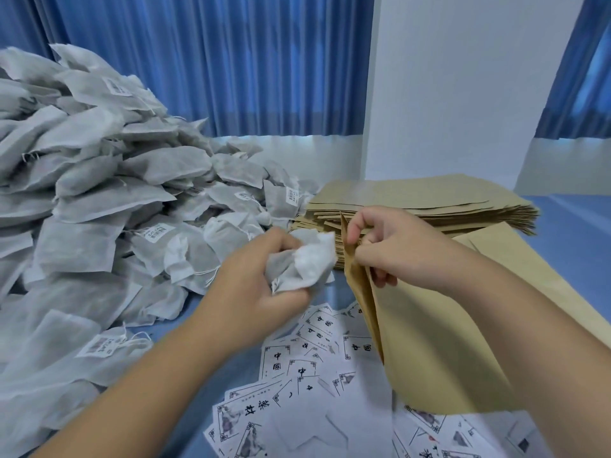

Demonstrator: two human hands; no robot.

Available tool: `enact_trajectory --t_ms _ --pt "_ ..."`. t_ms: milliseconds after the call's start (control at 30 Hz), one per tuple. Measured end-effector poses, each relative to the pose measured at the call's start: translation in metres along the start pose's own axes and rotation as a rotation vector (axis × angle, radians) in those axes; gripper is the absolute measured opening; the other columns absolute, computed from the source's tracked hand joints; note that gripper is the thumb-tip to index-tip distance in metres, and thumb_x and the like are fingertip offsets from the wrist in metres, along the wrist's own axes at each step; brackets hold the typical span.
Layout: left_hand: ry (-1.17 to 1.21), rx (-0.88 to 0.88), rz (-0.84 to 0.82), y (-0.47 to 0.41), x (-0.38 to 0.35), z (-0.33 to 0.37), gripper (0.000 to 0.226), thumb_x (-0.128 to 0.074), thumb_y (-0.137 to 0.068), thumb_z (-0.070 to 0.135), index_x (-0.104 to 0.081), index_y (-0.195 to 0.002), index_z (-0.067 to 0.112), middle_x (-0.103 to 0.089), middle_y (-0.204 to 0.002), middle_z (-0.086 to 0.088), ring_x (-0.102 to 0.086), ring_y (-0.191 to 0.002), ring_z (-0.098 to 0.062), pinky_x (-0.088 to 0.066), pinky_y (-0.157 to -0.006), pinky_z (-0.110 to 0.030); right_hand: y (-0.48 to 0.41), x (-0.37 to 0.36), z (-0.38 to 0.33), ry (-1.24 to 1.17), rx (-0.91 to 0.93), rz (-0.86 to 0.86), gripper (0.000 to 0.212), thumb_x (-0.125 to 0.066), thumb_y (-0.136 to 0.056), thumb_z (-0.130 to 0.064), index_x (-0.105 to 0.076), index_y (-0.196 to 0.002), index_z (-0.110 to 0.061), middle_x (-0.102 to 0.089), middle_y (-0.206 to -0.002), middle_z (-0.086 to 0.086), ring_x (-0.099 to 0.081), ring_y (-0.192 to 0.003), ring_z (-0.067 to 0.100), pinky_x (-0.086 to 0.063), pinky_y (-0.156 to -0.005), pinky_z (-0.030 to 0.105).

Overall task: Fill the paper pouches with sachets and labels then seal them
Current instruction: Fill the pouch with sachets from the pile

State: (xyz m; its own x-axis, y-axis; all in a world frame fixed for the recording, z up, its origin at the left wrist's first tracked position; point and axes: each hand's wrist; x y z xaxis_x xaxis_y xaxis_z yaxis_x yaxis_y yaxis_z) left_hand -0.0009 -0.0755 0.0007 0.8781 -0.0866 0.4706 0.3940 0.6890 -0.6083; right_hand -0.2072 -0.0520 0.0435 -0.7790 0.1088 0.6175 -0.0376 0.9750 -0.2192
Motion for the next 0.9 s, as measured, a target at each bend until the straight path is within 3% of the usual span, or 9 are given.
enact_trajectory --t_ms 100,233,367,433,633,733,833,900 --pt "-0.041 -0.207 0.003 0.000 -0.010 0.019 0.030 -0.071 -0.070 0.028 -0.060 -0.097 0.033 -0.066 -0.090 0.010 -0.063 -0.080 -0.011 -0.050 -0.064 -0.031 0.001 0.002 -0.004 -0.033 0.007 -0.032 0.010 -0.058 -0.081 -0.001 -0.055 -0.088 -0.008 -0.055 -0.056 0.010 -0.052 -0.044 0.019 -0.038 -0.044 0.027" --pt "-0.118 -0.381 -0.102 -0.001 -0.016 0.029 0.030 -0.066 -0.075 0.021 -0.063 -0.103 0.012 -0.065 -0.100 0.003 -0.063 -0.092 -0.016 -0.050 -0.072 -0.035 0.004 0.008 -0.006 -0.079 -0.024 -0.076 0.020 -0.060 -0.075 0.000 -0.054 -0.094 -0.004 -0.054 -0.056 0.008 -0.048 -0.041 0.014 -0.037 -0.040 0.026" --pt "-0.243 -0.503 -0.174 -0.001 -0.012 0.033 0.028 -0.065 -0.078 0.021 -0.065 -0.101 0.004 -0.067 -0.097 -0.006 -0.064 -0.090 -0.025 -0.050 -0.073 -0.041 0.006 0.013 -0.004 -0.080 -0.049 -0.102 0.018 -0.059 -0.079 0.001 -0.052 -0.092 -0.009 -0.053 -0.054 0.007 -0.047 -0.043 0.014 -0.037 -0.042 0.027" --pt "-0.289 -0.505 -0.264 -0.001 -0.011 0.036 0.028 -0.060 -0.079 0.024 -0.065 -0.098 0.004 -0.066 -0.092 -0.007 -0.063 -0.085 -0.028 -0.049 -0.072 -0.044 0.007 0.016 -0.003 -0.078 -0.063 -0.113 0.019 -0.055 -0.079 0.004 -0.050 -0.091 -0.010 -0.052 -0.055 0.010 -0.048 -0.042 0.015 -0.036 -0.041 0.026" --pt "-0.559 -0.371 -0.476 0.001 -0.008 0.043 0.025 -0.043 -0.070 0.037 -0.053 -0.082 0.017 -0.046 -0.066 0.006 -0.043 -0.063 -0.017 -0.042 -0.057 -0.038 0.012 0.025 -0.002 -0.057 -0.074 -0.187 0.022 -0.052 -0.077 0.005 -0.043 -0.084 -0.014 -0.044 -0.053 0.012 -0.046 -0.041 0.019 -0.033 -0.041 0.025" --pt "-0.684 -0.360 -0.487 -0.001 -0.013 0.046 0.020 -0.046 -0.073 0.034 -0.055 -0.083 0.020 -0.050 -0.068 0.007 -0.047 -0.068 -0.017 -0.043 -0.065 -0.037 0.011 0.023 -0.004 -0.042 -0.073 -0.210 0.023 -0.050 -0.077 0.007 -0.041 -0.081 -0.013 -0.042 -0.052 0.011 -0.044 -0.040 0.019 -0.030 -0.040 0.023" --pt "-0.813 -0.502 -0.425 -0.003 -0.017 0.048 0.026 -0.041 -0.075 0.027 -0.066 -0.082 0.024 -0.063 -0.083 0.010 -0.055 -0.084 -0.019 -0.042 -0.071 -0.035 0.011 0.018 -0.005 -0.017 -0.061 -0.217 0.023 -0.047 -0.077 0.011 -0.040 -0.079 -0.011 -0.039 -0.051 0.010 -0.040 -0.038 0.017 -0.027 -0.040 0.022" --pt "-0.871 -0.569 -0.381 -0.005 -0.017 0.049 0.026 -0.046 -0.075 0.022 -0.070 -0.081 0.029 -0.064 -0.087 0.013 -0.056 -0.085 -0.020 -0.039 -0.069 -0.032 0.012 0.016 -0.005 -0.007 -0.054 -0.234 0.022 -0.048 -0.075 0.009 -0.039 -0.080 -0.011 -0.039 -0.050 0.010 -0.039 -0.038 0.018 -0.027 -0.042 0.023"
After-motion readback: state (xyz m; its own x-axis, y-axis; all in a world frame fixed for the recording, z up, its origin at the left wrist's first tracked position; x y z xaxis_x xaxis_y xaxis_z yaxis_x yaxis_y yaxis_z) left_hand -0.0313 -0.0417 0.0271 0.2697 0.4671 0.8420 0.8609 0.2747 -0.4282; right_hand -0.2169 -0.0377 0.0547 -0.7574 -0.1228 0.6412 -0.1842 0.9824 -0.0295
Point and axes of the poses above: each hand's wrist, its own y-axis away from the middle knuckle, its own x-axis out of the back of the hand, z = x × y
